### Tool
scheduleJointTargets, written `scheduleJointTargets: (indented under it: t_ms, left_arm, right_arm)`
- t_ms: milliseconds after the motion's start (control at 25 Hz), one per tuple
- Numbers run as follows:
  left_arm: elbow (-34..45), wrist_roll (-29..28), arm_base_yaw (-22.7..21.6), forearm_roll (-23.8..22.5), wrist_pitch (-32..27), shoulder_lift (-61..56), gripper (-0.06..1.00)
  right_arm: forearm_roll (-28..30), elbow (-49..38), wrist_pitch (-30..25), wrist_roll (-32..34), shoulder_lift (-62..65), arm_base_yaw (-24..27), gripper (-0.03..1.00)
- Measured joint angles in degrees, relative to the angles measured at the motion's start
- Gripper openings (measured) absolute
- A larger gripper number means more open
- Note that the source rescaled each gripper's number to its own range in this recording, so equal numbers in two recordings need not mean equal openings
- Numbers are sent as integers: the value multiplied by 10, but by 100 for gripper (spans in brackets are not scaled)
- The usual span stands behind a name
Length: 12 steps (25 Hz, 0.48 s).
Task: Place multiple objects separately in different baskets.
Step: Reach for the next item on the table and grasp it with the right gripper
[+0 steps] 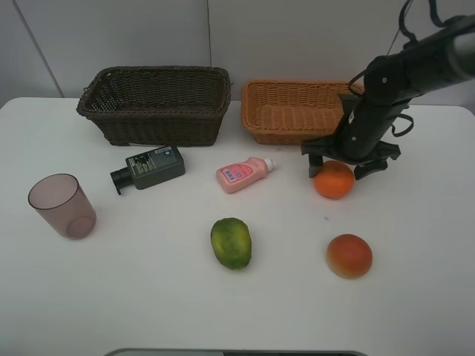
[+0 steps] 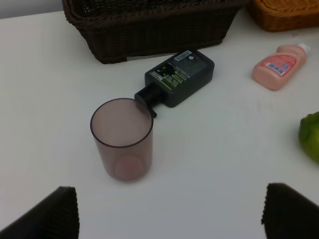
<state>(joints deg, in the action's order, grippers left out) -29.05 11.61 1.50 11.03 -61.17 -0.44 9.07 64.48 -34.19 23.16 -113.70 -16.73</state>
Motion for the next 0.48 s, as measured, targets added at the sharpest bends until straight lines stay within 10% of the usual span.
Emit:
scheduleJointTargets:
  t_ms: [280, 480]
  left_arm:
    - [0, 0, 0, 0, 0, 0, 99]
    - [0, 0, 0, 0, 0, 0, 99]
  right_arm:
    - [4, 2, 0, 0, -27, -2, 78]
    - [11, 5, -2, 0, -30, -2, 46]
